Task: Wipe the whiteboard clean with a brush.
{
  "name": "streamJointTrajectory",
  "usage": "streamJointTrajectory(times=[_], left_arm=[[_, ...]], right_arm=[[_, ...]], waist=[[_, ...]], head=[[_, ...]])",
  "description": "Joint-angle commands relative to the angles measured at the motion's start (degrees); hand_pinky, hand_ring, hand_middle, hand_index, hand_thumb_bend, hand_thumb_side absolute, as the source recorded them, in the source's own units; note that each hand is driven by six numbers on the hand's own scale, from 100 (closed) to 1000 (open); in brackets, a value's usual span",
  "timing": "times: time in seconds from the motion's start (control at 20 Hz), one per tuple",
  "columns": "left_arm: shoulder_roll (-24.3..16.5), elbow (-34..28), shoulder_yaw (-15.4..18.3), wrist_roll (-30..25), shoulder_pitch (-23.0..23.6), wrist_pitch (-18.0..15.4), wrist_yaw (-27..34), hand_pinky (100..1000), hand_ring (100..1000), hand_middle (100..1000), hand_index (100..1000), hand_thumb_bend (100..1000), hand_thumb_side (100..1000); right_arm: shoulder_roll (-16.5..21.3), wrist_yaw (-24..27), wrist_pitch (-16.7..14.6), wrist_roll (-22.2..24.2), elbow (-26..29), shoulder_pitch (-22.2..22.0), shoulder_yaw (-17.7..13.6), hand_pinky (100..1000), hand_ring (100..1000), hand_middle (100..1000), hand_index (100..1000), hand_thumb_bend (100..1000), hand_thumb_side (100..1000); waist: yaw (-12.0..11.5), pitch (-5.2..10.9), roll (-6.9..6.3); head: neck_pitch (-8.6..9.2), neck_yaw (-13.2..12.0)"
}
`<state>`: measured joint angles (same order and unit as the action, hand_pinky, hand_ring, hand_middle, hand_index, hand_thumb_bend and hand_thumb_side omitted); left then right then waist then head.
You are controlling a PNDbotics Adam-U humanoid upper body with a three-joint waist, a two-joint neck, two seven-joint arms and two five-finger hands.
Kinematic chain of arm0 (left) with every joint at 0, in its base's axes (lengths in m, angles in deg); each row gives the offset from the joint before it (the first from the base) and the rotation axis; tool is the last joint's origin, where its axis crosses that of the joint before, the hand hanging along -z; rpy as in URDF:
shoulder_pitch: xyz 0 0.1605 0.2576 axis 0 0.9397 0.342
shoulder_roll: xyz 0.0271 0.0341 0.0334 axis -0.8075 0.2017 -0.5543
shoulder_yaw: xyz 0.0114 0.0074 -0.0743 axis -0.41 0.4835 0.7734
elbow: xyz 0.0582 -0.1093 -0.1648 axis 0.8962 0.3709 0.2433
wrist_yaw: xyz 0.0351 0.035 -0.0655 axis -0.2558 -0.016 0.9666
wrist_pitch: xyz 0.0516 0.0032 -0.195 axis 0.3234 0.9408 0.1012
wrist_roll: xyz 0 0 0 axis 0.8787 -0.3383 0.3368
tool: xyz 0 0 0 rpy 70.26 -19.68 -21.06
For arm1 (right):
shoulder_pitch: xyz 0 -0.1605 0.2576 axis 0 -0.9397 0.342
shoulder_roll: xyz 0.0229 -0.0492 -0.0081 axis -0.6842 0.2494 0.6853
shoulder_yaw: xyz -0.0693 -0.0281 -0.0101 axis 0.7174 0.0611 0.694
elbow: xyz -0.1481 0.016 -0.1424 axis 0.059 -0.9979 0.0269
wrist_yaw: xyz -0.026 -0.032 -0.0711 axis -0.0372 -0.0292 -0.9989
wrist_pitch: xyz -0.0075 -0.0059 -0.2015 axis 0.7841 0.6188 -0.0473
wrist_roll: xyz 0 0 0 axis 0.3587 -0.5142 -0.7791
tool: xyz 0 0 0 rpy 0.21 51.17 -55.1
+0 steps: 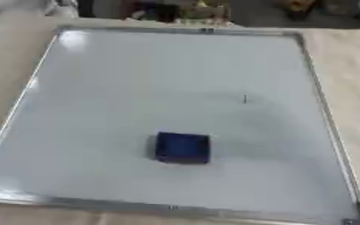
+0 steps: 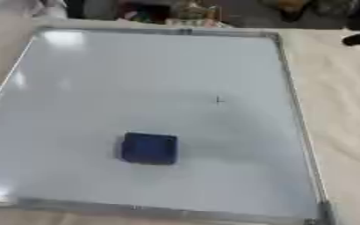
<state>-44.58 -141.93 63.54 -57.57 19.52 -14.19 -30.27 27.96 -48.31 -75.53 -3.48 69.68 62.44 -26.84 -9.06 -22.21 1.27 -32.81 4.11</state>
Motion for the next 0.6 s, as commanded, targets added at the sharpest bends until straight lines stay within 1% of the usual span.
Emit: streamJointTrajectory(times=[0.05,0.2,0.35,0.4,0.5,0.55,0.6], left_arm=[[-1.76,-0.78,0.40,0.04,-0.13,-0.08,-0.06,645,609,557,675,344,967],[-1.87,-0.72,0.30,0.02,-0.09,0.01,-0.07,645,610,558,676,343,967],[-1.98,-0.75,0.18,-0.03,-0.16,0.12,-0.02,645,610,558,676,343,965],[-2.01,-0.77,0.12,-0.05,-0.20,0.13,0.02,645,610,558,676,343,965],[-1.96,-0.75,-0.03,-0.13,-0.21,0.24,0.12,646,611,558,676,341,965],[-1.90,-0.74,-0.11,-0.19,-0.22,0.31,0.19,646,611,558,675,340,965],[-1.82,-0.74,-0.20,-0.26,-0.25,0.38,0.27,646,611,558,675,340,965]], right_arm=[[6.03,-2.91,-1.74,-0.38,1.11,0.75,1.35,687,758,662,100,582,955],[10.06,-5.40,-2.33,-1.65,1.11,1.59,3.13,696,752,649,100,611,915],[14.13,-7.90,-1.53,-2.35,1.11,3.10,5.25,714,766,628,100,632,892],[15.46,-8.72,-1.07,-2.07,1.11,3.63,6.10,718,770,629,100,635,889],[18.15,-10.38,-0.17,-0.92,1.11,4.79,8.20,735,781,614,100,656,845],[19.52,-11.22,0.27,-0.16,1.11,5.47,9.43,739,783,615,100,669,809],[20.86,-12.04,0.72,0.63,1.11,6.18,10.64,739,783,613,100,673,802]], waist=[[0.20,1.37,0.18],[0.42,1.47,0.46],[0.49,1.64,0.55],[0.46,1.70,0.56],[0.33,1.88,0.61],[0.25,1.97,0.62],[0.16,2.05,0.59]], head=[[0.45,-0.07],[0.59,0.08],[0.65,0.41],[0.68,0.59],[0.76,1.04],[0.81,1.26],[0.86,1.45]])
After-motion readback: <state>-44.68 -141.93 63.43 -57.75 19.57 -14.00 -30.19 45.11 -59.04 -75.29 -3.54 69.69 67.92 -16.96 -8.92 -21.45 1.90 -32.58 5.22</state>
